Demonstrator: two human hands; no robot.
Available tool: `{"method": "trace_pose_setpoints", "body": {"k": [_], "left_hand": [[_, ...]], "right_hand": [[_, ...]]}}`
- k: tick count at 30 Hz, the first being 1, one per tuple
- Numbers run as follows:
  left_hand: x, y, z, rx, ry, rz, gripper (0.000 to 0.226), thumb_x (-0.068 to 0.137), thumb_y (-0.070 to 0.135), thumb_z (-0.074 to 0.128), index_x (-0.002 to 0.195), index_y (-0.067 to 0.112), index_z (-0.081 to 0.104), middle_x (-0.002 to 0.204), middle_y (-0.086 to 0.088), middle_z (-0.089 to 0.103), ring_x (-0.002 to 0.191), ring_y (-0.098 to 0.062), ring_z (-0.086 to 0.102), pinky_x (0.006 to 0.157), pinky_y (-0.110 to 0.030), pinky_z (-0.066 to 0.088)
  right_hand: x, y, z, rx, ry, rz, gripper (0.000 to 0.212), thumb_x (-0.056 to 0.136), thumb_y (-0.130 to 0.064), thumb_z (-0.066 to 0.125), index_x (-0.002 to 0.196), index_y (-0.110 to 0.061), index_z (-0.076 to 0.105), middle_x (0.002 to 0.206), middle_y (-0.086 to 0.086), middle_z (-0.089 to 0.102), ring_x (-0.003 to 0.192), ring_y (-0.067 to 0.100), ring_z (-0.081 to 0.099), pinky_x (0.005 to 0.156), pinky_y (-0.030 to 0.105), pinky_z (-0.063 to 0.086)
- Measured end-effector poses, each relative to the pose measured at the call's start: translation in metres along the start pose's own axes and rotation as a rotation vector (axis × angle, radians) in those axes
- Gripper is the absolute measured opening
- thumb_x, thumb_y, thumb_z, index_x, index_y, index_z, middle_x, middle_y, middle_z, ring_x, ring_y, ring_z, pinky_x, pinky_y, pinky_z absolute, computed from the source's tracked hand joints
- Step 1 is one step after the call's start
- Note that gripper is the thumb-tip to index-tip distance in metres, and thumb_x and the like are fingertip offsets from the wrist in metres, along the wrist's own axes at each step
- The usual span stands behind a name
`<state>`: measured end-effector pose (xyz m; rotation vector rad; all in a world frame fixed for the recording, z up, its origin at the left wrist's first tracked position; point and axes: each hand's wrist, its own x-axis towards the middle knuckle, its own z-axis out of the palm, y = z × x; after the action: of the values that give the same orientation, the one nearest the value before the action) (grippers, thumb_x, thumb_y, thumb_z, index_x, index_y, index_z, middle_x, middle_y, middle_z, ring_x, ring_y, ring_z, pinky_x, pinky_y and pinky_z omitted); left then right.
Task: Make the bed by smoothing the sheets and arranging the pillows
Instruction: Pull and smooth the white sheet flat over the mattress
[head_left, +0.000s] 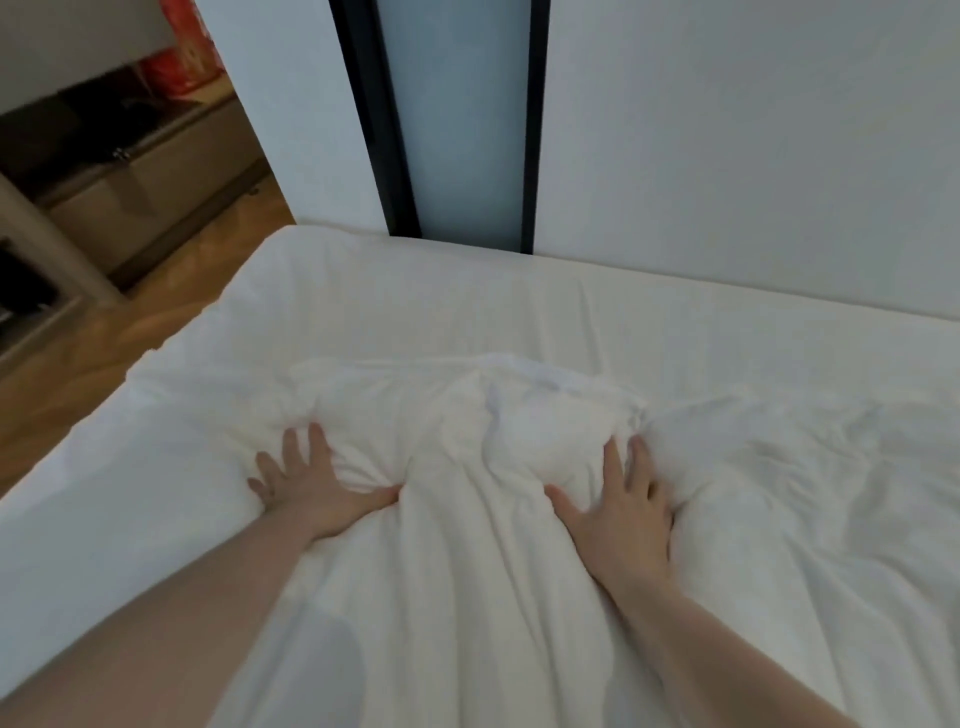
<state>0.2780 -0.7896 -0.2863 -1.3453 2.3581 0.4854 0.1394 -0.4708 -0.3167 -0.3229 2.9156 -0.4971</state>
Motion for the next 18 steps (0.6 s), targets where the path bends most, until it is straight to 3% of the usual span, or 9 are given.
{"method": "trace_pose_setpoints", "body": {"k": [6, 10, 13, 18], "left_hand": [[0.029, -0.003, 0.016, -0.064, 0.054, 0.102, 0.167, 0.019, 0.114, 0.03, 0.15, 0.034, -0.038, 0.16, 0.003, -0.041, 0.149, -0.036, -0.033, 0.12, -0.056, -0.019], [0.048, 0.004, 0.022, -0.048, 0.053, 0.14, 0.164, 0.023, 0.114, 0.021, 0.147, 0.027, -0.042, 0.159, -0.002, -0.043, 0.146, -0.035, -0.039, 0.119, -0.056, -0.021], [0.062, 0.008, 0.027, -0.02, 0.064, 0.146, 0.164, 0.026, 0.114, 0.014, 0.15, 0.02, -0.037, 0.162, -0.007, -0.036, 0.148, -0.036, -0.034, 0.119, -0.059, -0.019], [0.066, 0.006, 0.036, 0.008, 0.128, 0.135, 0.156, 0.042, 0.105, 0.031, 0.157, 0.012, -0.017, 0.167, -0.014, -0.014, 0.153, -0.036, -0.018, 0.123, -0.057, -0.011]], "right_hand": [[0.009, 0.01, 0.036, 0.014, 0.251, -0.022, 0.082, 0.084, -0.074, 0.056, 0.149, -0.026, 0.043, 0.162, -0.002, 0.027, 0.12, 0.035, 0.044, 0.107, 0.048, 0.039], [0.026, 0.014, 0.057, 0.059, 0.344, -0.016, 0.067, 0.085, -0.062, 0.058, 0.139, -0.023, 0.051, 0.151, 0.005, 0.04, 0.11, 0.037, 0.046, 0.101, 0.047, 0.04], [0.039, 0.017, 0.07, 0.108, 0.343, 0.016, 0.066, 0.082, -0.061, 0.053, 0.133, -0.02, 0.05, 0.145, 0.009, 0.041, 0.106, 0.036, 0.046, 0.097, 0.043, 0.034], [0.049, 0.018, 0.08, 0.119, 0.348, 0.057, 0.062, 0.08, -0.056, 0.052, 0.125, -0.015, 0.051, 0.138, 0.014, 0.044, 0.103, 0.036, 0.046, 0.094, 0.044, 0.034]]}}
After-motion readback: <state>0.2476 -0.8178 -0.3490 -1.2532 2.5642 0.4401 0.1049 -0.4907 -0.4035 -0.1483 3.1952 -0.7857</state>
